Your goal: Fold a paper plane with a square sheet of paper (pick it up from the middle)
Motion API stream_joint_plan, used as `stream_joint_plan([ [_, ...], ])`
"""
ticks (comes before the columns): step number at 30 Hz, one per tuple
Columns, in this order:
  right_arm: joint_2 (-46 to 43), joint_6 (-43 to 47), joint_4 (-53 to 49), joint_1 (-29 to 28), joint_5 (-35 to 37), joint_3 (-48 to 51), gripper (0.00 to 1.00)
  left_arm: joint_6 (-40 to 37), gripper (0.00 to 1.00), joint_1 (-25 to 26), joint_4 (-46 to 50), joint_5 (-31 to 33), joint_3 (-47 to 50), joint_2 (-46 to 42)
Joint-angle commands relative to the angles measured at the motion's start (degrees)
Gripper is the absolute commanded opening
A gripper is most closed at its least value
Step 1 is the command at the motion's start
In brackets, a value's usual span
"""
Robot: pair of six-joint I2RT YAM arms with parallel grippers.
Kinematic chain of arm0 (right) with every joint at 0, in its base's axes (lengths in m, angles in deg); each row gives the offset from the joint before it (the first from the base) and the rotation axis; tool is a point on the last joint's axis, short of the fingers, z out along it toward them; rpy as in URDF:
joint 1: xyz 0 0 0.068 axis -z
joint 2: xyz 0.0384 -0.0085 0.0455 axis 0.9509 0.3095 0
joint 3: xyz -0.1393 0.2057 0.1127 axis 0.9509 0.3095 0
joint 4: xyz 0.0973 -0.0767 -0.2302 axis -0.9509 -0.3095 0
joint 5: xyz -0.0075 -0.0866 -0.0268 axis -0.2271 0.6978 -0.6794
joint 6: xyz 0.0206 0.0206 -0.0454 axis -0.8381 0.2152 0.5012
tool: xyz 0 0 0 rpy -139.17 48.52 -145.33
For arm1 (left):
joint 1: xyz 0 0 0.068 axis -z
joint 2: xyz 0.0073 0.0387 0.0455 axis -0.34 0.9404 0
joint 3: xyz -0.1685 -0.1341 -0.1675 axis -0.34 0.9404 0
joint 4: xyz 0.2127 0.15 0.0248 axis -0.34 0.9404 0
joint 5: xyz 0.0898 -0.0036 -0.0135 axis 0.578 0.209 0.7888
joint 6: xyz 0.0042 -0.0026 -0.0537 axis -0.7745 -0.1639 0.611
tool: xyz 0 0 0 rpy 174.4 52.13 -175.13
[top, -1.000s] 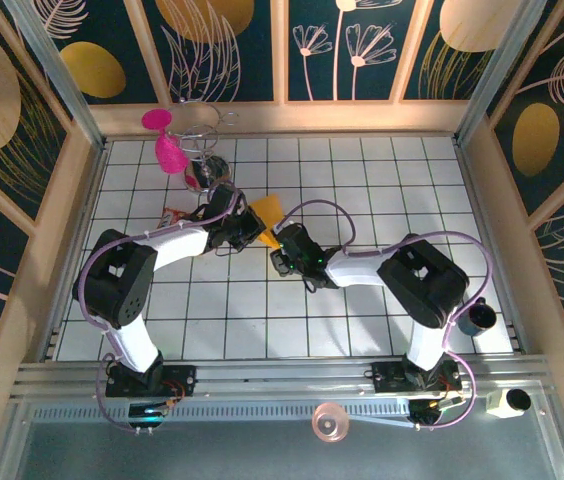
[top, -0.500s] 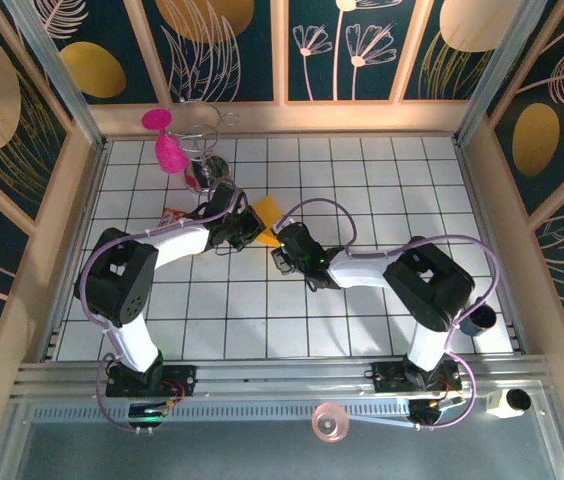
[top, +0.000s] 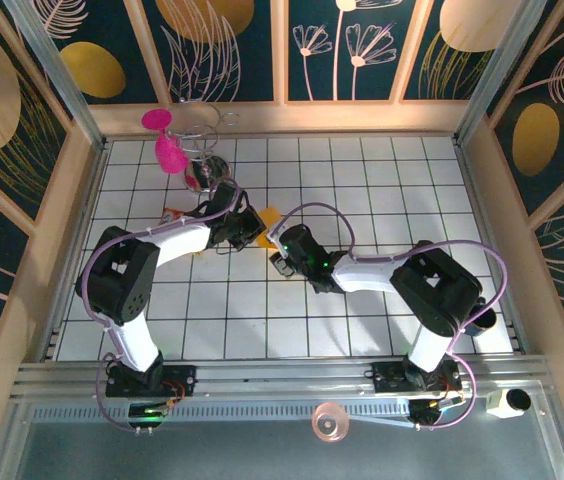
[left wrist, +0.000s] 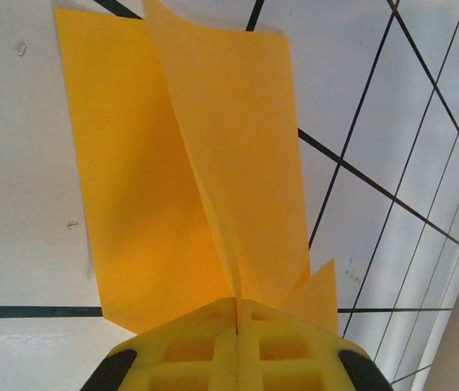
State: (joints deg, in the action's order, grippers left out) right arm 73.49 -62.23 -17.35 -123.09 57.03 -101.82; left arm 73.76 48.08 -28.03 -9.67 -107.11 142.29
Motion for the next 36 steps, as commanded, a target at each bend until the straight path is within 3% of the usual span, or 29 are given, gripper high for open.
stream_joint_plan([
  [1,0.0,3.06,2.79,-0.22,0.59,1.15,0.35,-0.65,0.01,0.35,2.26,0.4,-1.29,0.41],
  [5,-3.71,2.47,2.44,0.14,-1.72,3.68,0.31,-0.77,0.01,0.36,2.7,0.78,-1.47,0.27],
  [14,-14.36,-1.1,1.3,1.18,-7.85,7.72,0.4,-0.57,0.01,0.36,2.02,0.75,-1.12,0.03],
  [36,1.42,-3.67,4.32,0.66,-1.61,1.12,0.39,0.37,0.01,0.3,0.42,-0.05,-0.06,-0.43],
])
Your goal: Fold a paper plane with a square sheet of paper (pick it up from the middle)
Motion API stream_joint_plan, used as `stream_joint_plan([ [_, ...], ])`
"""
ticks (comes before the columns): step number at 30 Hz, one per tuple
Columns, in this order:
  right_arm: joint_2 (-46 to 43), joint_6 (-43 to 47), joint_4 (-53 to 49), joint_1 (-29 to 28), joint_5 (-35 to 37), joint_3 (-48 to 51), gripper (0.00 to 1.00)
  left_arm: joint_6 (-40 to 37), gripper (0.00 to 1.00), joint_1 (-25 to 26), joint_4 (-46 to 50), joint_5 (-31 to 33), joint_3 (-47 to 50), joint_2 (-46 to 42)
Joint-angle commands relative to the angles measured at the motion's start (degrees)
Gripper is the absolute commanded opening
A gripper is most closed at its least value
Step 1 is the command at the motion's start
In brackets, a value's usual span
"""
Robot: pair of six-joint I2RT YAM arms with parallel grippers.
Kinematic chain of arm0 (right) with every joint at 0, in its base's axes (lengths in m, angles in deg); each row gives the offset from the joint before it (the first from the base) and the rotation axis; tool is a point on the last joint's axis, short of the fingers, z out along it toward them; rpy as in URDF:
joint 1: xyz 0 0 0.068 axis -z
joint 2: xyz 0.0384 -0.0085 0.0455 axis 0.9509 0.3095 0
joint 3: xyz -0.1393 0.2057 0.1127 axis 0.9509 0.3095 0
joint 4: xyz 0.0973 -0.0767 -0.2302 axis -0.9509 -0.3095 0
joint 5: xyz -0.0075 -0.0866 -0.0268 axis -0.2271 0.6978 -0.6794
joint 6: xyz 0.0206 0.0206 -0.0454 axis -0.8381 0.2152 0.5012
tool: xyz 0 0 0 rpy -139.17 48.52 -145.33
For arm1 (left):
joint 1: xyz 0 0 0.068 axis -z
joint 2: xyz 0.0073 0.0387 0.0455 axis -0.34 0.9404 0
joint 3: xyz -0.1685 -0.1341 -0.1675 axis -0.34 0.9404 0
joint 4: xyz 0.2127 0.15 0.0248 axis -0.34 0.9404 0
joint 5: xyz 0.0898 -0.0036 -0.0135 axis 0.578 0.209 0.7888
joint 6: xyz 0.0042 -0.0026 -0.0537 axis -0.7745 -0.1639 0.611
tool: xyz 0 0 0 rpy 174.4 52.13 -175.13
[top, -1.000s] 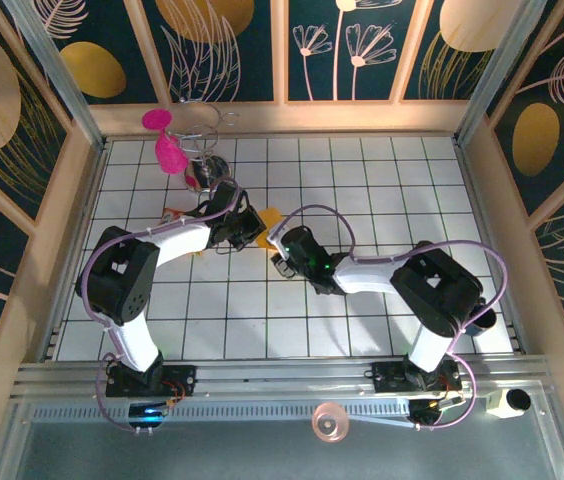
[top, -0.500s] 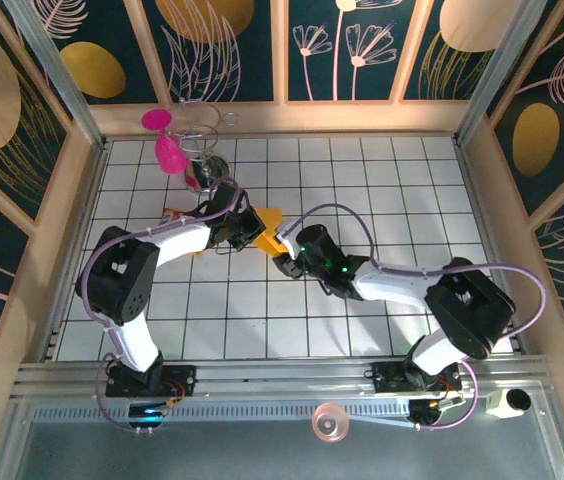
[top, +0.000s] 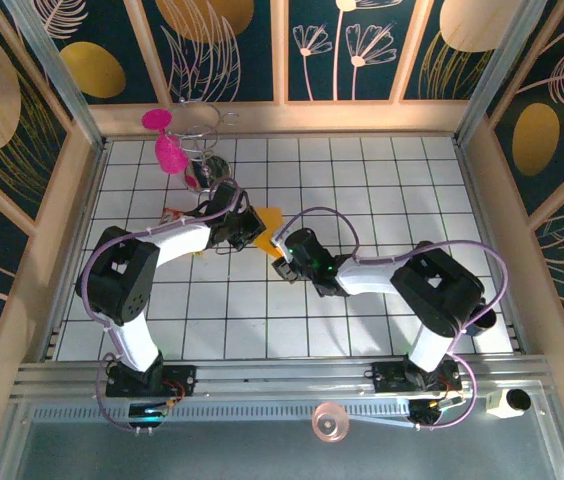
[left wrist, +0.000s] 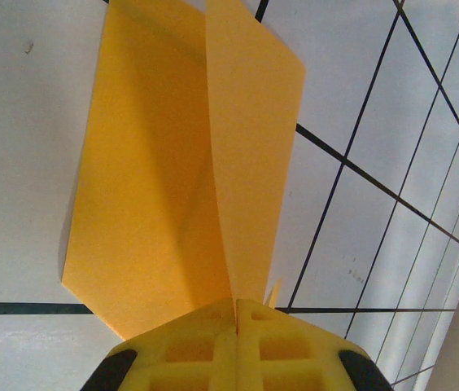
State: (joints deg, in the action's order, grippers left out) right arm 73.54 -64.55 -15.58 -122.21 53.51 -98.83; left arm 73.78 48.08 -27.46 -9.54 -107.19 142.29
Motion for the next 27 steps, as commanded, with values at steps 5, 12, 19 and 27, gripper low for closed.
stream_joint_plan([
  [5,2.47,-1.22,3.69,-0.22,2.73,-2.1,0.33,0.35,0.01,0.43,-0.06,-0.16,0.11,-0.53],
  [12,2.39,-0.03,3.87,-0.23,1.64,-1.5,0.21,0.37,0.02,0.43,0.26,0.04,-0.09,-0.87],
  [19,1.54,2.11,3.99,-0.33,1.04,-0.3,0.11,-0.29,0.07,0.41,1.33,0.59,-1.02,-1.29],
  [27,-0.12,3.53,5.22,-0.36,0.98,1.22,0.01,-0.77,0.07,0.32,2.19,1.13,-1.82,-1.61],
])
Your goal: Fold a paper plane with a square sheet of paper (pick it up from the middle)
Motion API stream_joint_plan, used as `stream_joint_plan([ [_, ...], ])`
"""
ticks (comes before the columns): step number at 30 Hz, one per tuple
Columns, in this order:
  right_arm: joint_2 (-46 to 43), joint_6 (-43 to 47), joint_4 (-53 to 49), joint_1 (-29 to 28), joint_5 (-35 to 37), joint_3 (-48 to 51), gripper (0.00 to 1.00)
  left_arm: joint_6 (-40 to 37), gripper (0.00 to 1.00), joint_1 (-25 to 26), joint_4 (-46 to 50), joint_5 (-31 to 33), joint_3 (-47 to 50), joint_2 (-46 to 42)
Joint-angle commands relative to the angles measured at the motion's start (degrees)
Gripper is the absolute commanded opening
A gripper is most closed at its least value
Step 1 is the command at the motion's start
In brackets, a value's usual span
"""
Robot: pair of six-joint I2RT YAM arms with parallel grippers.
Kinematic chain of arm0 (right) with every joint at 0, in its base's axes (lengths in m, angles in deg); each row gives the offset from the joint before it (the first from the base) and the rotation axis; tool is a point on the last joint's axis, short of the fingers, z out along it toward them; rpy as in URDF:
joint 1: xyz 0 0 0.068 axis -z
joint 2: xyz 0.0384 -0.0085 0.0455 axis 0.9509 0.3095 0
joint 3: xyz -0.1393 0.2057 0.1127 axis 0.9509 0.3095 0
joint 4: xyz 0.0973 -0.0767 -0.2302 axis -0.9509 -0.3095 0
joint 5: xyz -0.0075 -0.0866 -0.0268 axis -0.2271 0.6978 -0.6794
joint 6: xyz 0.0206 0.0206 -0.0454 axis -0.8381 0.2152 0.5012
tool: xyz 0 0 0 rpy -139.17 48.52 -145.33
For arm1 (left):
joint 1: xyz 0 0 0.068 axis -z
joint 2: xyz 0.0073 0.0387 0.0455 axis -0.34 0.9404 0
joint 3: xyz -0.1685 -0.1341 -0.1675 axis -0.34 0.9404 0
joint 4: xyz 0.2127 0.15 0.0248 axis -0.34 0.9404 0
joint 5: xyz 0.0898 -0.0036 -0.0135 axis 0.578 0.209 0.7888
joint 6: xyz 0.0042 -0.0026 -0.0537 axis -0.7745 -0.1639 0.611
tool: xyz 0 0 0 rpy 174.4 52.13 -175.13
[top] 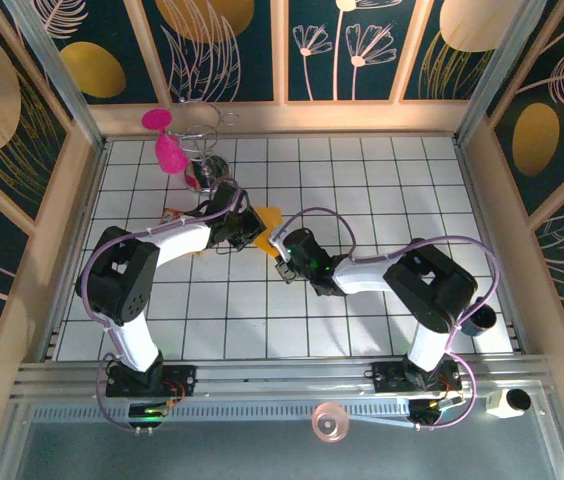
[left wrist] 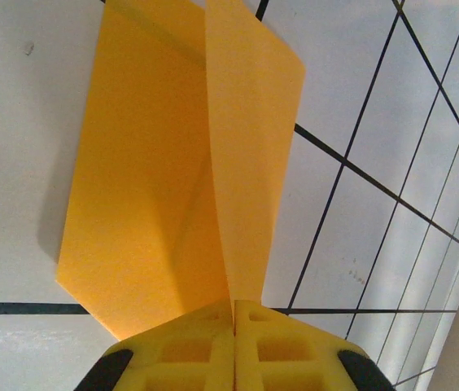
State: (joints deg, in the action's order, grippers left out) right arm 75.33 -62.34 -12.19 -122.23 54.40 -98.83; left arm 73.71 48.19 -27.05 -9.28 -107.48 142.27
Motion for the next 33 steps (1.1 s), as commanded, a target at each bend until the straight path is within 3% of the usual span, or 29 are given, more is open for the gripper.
stream_joint_plan([
  [1,-2.43,1.4,2.18,-0.32,-0.08,1.61,0.0,-0.77,0.08,0.26,1.81,0.87,-1.54,-1.7],
  [6,-4.3,1.33,3.16,0.07,-1.45,3.31,0.0,-1.22,0.09,0.26,2.05,1.14,-1.71,-1.75],
  [12,-6.84,0.65,5.01,1.15,-5.29,5.75,0.0,-1.65,0.03,0.23,2.08,1.01,-2.02,-1.87],
  [21,-8.24,1.79,6.11,2.1,-8.2,7.52,0.0,-1.93,0.12,0.25,1.37,0.08,-1.78,-1.81],
  [25,-8.11,1.68,6.36,2.09,-8.06,7.57,0.0,-2.11,0.04,0.16,1.28,0.08,-1.71,-1.38],
  [33,-8.58,2.17,6.82,2.37,-8.26,8.5,0.0,-2.8,0.12,-0.19,1.63,-0.01,-2.72,-0.33],
])
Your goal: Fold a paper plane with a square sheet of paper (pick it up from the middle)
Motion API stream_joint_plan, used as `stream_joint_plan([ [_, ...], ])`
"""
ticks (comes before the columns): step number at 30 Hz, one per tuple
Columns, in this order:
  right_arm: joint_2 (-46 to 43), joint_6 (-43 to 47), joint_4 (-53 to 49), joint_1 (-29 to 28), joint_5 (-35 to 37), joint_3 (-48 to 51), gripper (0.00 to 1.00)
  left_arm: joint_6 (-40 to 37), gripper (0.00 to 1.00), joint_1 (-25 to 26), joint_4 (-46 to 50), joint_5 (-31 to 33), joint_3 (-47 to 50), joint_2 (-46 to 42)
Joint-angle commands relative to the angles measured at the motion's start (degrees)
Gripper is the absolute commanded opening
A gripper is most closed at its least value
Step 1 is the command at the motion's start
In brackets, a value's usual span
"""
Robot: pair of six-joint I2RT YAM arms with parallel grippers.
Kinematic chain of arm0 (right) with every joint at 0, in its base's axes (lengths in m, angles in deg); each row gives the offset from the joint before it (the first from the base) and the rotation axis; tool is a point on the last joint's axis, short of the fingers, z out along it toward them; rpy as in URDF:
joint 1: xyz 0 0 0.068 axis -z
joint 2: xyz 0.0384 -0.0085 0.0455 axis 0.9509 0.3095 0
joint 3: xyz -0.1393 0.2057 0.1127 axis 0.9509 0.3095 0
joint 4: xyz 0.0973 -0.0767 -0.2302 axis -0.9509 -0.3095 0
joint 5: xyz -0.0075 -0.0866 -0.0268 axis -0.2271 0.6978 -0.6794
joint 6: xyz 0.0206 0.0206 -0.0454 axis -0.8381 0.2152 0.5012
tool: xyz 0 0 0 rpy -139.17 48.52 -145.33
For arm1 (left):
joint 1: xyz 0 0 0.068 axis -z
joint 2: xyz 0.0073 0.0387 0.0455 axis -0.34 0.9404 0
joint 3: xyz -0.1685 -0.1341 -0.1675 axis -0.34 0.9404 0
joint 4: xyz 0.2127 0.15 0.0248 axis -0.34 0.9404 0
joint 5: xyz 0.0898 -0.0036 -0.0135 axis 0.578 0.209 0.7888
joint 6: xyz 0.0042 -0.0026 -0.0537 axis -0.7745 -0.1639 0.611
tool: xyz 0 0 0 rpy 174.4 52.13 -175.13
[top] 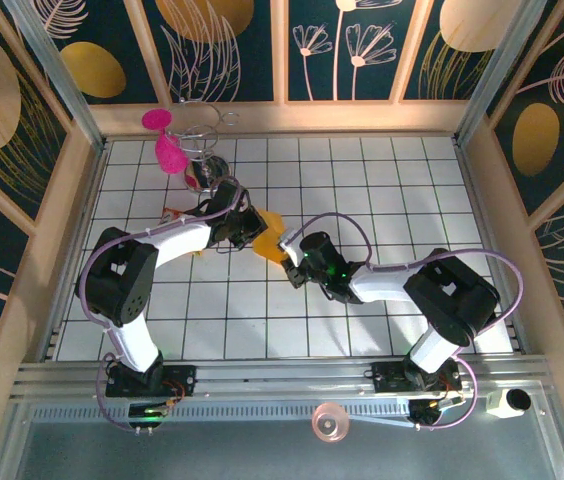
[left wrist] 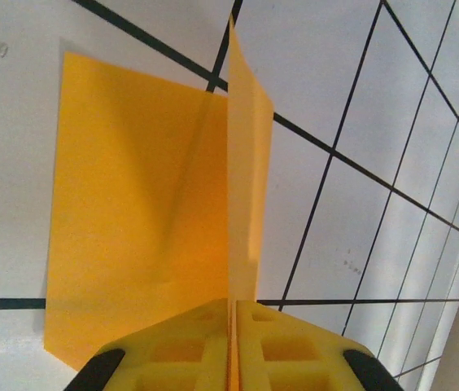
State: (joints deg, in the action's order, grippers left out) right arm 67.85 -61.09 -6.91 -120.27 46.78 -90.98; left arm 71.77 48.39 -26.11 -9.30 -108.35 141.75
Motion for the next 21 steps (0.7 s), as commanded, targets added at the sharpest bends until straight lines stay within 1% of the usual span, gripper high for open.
stream_joint_plan([
  [1,-1.19,0.93,1.53,0.39,-0.65,0.65,0.0,-0.95,0.12,-0.45,0.77,0.01,-1.98,0.26],
  [5,-1.19,1.0,1.61,0.39,-0.57,0.75,0.0,-1.04,0.12,-0.65,0.78,-0.11,-2.07,0.64],
  [8,-1.36,1.1,1.77,0.39,-0.61,0.83,0.0,-1.22,0.06,-0.65,0.52,-0.51,-2.16,1.08],
  [9,-1.33,1.08,1.79,0.39,-0.57,0.83,0.0,-1.22,0.0,-0.65,0.44,-0.59,-2.08,1.17],
  [11,-1.34,0.4,1.41,0.39,-0.01,0.62,0.0,-0.98,0.0,-0.7,0.21,-0.77,-2.09,1.13],
  [12,-1.28,-0.19,1.03,0.39,0.43,0.36,0.05,-0.73,0.0,-0.65,-0.13,-1.0,-1.98,1.1],
  [13,-1.37,-1.23,0.54,0.32,0.75,-0.07,0.15,-0.32,0.0,-0.65,-0.47,-1.16,-1.92,0.88],
  [15,-1.44,-4.32,-1.27,0.3,2.72,-1.57,0.29,0.69,0.0,-0.65,-1.21,-1.3,-1.72,0.42],
  [16,-1.2,-5.71,-2.29,0.02,3.23,-2.57,0.35,1.24,0.0,-0.61,-1.46,-1.22,-1.72,0.23],
  [19,-0.56,-9.46,-3.22,-2.05,7.62,-4.56,0.41,2.2,0.0,-0.55,-2.11,-1.08,-1.81,0.41],
  [21,0.51,-11.6,-4.6,-3.05,10.07,-6.25,0.41,2.71,0.0,-0.52,-2.25,-0.96,-1.89,0.8],
])
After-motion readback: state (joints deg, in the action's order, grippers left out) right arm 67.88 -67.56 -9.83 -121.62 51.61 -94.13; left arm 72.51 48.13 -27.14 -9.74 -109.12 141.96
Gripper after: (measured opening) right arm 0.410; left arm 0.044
